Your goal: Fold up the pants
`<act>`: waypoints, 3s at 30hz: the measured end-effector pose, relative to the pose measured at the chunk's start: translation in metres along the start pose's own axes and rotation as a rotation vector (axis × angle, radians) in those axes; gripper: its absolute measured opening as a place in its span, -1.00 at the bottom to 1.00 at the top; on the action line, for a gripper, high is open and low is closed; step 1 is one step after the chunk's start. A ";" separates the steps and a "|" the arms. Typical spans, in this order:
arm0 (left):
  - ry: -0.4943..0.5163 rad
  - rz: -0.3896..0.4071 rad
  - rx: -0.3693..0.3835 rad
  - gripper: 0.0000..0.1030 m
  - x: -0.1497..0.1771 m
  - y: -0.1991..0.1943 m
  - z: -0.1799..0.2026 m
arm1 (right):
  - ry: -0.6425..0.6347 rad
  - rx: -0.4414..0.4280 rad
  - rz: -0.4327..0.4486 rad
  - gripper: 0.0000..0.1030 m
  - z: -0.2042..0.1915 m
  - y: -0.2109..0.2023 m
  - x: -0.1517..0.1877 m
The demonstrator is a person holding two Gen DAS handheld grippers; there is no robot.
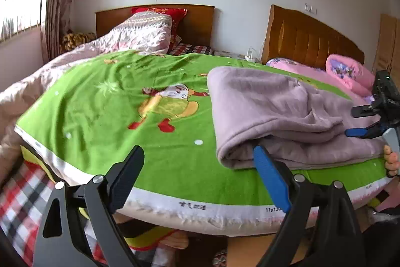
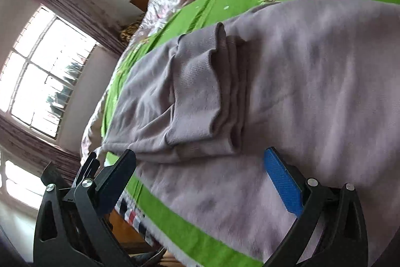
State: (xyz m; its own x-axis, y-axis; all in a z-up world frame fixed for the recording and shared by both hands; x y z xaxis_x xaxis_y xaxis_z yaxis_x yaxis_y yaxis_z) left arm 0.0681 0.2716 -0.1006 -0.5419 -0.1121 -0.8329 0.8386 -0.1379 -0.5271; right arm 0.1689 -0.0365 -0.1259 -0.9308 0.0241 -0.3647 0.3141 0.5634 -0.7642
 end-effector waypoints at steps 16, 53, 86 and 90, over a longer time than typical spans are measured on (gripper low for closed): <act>0.010 0.009 0.024 0.78 0.028 -0.001 0.016 | 0.017 -0.001 0.007 -0.02 -0.011 0.029 -0.027; -0.039 -0.086 -0.054 0.97 0.008 0.059 -0.022 | -0.140 0.075 0.247 -0.77 0.002 -0.025 -0.006; 0.233 -0.186 -0.122 0.97 0.010 0.039 -0.003 | -0.101 0.184 0.190 -0.24 0.016 -0.038 0.032; 0.386 -0.150 -0.060 0.97 -0.001 -0.008 0.029 | -0.199 0.242 0.296 -0.07 0.002 -0.063 0.018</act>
State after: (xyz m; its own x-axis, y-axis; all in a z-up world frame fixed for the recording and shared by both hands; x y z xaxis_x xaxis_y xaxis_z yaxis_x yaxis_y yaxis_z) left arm 0.0605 0.2446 -0.0913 -0.6069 0.2839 -0.7424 0.7600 -0.0661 -0.6466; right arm 0.1324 -0.0730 -0.0850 -0.7474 -0.0175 -0.6642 0.6188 0.3457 -0.7054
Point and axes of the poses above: each gripper's, at about its wrist camera, not at the fingertips, and y roughly the way its jaws point, z to its right, x to its underside, the point moved 8 cm from there along y, roughly the way its jaws point, and after that the axes turned 7 degrees about x, right-handed, at the moved point
